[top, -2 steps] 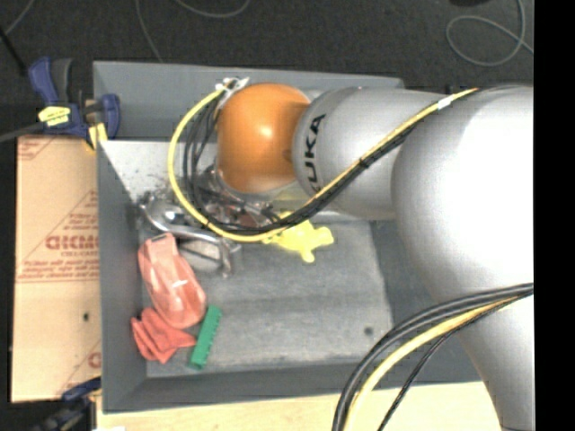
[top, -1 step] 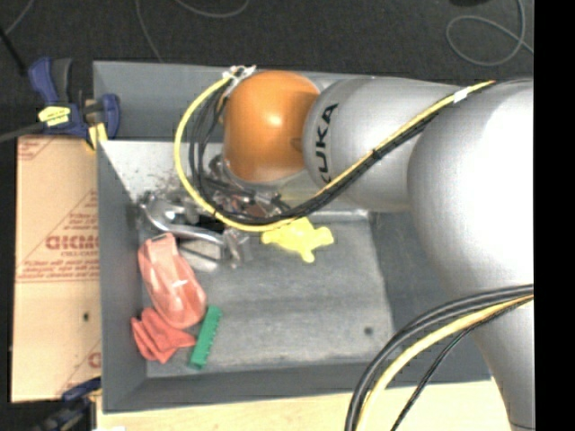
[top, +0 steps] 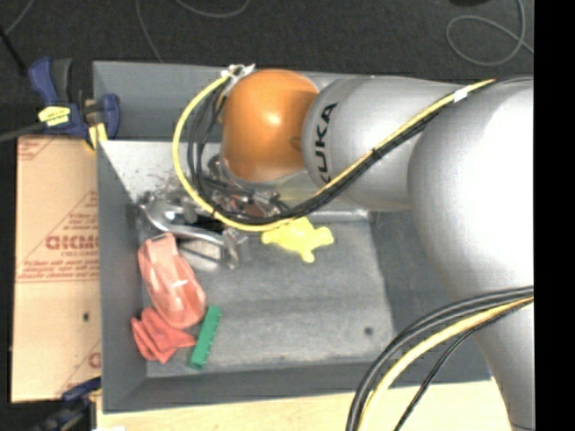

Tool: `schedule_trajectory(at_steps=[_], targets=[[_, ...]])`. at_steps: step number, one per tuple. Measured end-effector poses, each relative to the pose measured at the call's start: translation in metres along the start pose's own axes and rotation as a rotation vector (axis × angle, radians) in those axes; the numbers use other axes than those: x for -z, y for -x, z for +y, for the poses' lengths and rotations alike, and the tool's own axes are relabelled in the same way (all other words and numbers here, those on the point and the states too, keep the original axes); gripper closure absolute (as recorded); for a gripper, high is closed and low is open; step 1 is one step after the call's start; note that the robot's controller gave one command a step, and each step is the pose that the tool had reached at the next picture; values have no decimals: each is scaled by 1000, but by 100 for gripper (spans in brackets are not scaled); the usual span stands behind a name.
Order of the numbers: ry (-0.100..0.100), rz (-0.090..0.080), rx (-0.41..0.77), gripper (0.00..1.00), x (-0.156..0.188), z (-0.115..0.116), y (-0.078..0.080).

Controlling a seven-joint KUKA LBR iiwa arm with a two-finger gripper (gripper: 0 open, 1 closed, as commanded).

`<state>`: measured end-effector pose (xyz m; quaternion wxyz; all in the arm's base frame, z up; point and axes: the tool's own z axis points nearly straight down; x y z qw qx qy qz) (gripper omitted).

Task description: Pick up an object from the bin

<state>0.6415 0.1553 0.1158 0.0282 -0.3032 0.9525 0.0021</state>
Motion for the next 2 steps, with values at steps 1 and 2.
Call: schedule_trajectory(at_steps=[1, 2], targets=[[-12, -16, 418, 100, -12, -5, 20], [-12, -17, 416, 100, -12, -5, 20]])
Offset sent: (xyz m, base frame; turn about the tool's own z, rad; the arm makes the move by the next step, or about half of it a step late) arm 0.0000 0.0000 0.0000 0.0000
